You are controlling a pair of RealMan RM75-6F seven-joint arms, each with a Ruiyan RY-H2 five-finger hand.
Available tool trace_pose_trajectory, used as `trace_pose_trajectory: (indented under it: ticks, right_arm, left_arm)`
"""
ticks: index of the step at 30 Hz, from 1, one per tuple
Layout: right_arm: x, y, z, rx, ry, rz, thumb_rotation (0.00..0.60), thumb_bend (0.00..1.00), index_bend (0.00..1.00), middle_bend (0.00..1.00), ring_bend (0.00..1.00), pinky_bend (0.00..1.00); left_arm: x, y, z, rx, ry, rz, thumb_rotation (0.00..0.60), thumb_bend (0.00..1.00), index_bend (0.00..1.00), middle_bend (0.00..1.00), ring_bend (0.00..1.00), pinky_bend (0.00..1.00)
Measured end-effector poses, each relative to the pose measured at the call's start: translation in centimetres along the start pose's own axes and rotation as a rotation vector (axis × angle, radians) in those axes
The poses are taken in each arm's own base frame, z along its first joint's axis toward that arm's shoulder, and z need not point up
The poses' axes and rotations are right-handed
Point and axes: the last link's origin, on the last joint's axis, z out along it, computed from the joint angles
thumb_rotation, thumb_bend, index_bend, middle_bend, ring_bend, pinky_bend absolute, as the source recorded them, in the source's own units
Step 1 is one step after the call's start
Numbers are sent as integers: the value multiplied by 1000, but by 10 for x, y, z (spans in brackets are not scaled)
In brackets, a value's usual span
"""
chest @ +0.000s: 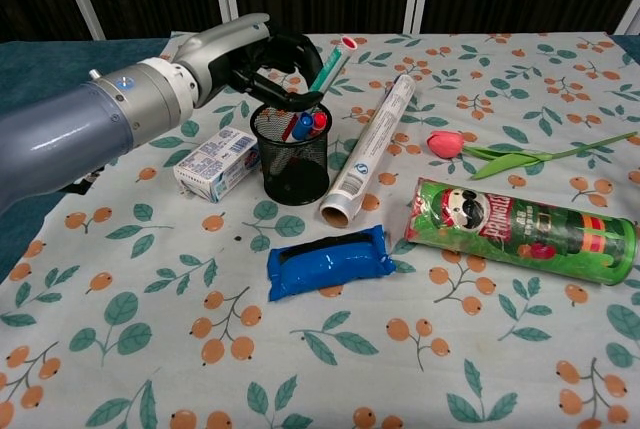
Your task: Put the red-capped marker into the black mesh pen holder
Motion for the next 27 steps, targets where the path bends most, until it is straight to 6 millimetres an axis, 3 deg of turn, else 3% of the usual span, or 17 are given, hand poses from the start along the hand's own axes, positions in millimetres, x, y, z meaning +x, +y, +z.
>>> trace_pose_trajectory:
  ticks: [10, 17, 23, 27]
  right_arm:
    - [0, 0, 0, 4, 4, -5, 600, 233, 0, 0, 0, 169]
    - [0, 0, -1, 7, 5, -9, 600, 233, 0, 0, 0, 169]
    - [0, -1, -1, 19, 11, -14, 600, 233, 0, 0, 0, 169]
    - [0, -2, -2, 24, 13, -17, 600, 233, 0, 0, 0, 169]
  left_arm:
    - [10, -24, -16, 37, 6, 14, 600, 270, 289, 221, 56, 78]
    - [21, -24, -28, 22, 19, 9, 600, 270, 259, 190, 40, 76]
    - [45, -19, -48, -9, 93, 27, 600, 270, 255, 189, 29, 72]
    - [69, -21, -73, 1, 163, 114, 600, 264, 183, 130, 0, 2]
